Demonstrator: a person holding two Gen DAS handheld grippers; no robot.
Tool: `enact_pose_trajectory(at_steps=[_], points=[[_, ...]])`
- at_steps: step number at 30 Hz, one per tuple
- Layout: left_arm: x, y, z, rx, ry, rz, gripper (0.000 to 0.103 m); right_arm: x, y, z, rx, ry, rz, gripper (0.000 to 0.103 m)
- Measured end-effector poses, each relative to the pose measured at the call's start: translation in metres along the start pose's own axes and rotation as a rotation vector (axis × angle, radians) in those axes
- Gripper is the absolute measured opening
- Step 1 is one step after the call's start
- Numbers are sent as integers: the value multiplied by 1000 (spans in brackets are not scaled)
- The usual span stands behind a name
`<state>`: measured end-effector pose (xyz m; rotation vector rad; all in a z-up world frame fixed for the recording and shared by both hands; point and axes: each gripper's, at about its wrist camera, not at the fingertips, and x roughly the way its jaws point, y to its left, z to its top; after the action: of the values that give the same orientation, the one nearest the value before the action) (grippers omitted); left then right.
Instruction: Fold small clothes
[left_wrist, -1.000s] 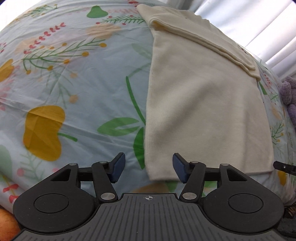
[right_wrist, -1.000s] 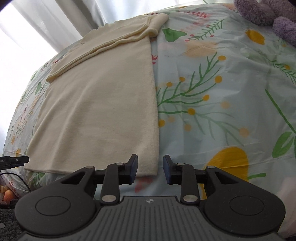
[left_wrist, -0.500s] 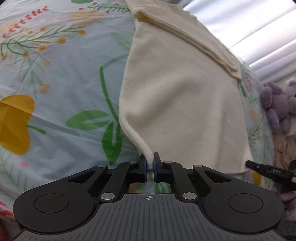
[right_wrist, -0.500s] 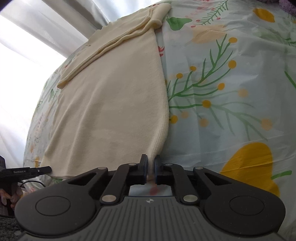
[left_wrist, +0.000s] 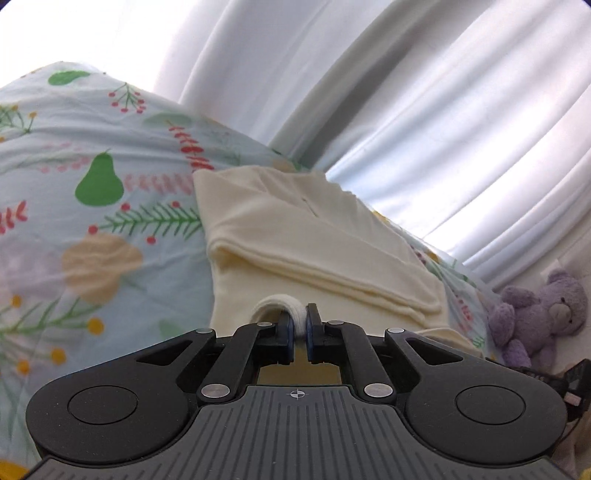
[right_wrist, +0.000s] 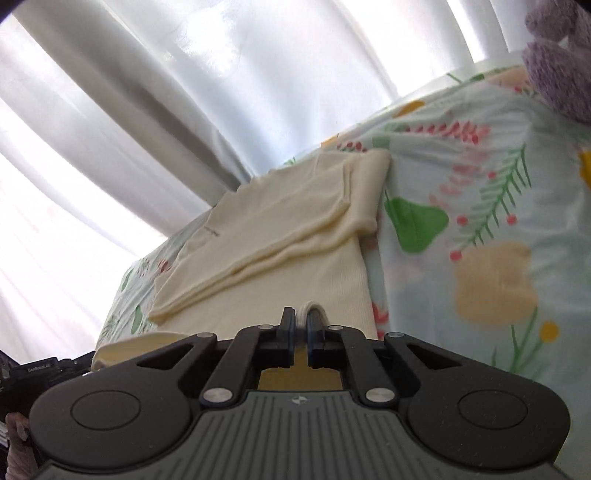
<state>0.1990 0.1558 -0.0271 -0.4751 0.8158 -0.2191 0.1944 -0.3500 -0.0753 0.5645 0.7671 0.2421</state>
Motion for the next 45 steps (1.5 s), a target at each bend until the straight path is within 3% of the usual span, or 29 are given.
enact_pose_trajectory(at_steps=[2, 4, 6, 9, 12, 15, 17, 22, 27, 34, 37, 39, 42, 45], points=[[19, 3, 7, -4, -16, 63, 15, 14, 3, 8, -11, -56, -67, 7], [30, 11, 7, -33, -25, 124, 54, 21, 4, 13, -25, -93, -161, 8], [29, 17, 1, -1, -34, 92, 59, 28, 9, 11, -116, -71, -241, 20], [30, 26, -9, 73, -12, 95, 69, 36, 8, 1, -185, -3, -210, 33], [41, 29, -10, 111, 22, 130, 68, 50, 5, -4, -197, 45, -240, 33], [53, 23, -7, 133, 43, 105, 64, 64, 4, -8, -198, 63, -260, 33], [62, 17, -6, 157, 59, 113, 55, 70, 5, -8, -202, 65, -262, 33], [76, 16, -7, 158, 86, 164, 15, 78, 13, -8, -258, 68, -284, 29], [62, 15, -6, 135, 33, 175, 11, 75, 25, -11, -319, 42, -323, 8], [63, 6, -7, 181, 27, 140, 11, 67, 39, -16, -383, -23, -390, 7], [74, 9, -7, 164, 65, 131, 25, 66, 43, -17, -421, -21, -393, 7], [81, 9, -7, 158, 89, 121, 28, 69, 43, -17, -435, -2, -392, 7], [86, 4, -8, 196, 93, 128, 25, 72, 40, -14, -413, 15, -377, 7], [85, 2, -8, 197, 79, 137, 11, 73, 39, -13, -408, 14, -376, 7]])
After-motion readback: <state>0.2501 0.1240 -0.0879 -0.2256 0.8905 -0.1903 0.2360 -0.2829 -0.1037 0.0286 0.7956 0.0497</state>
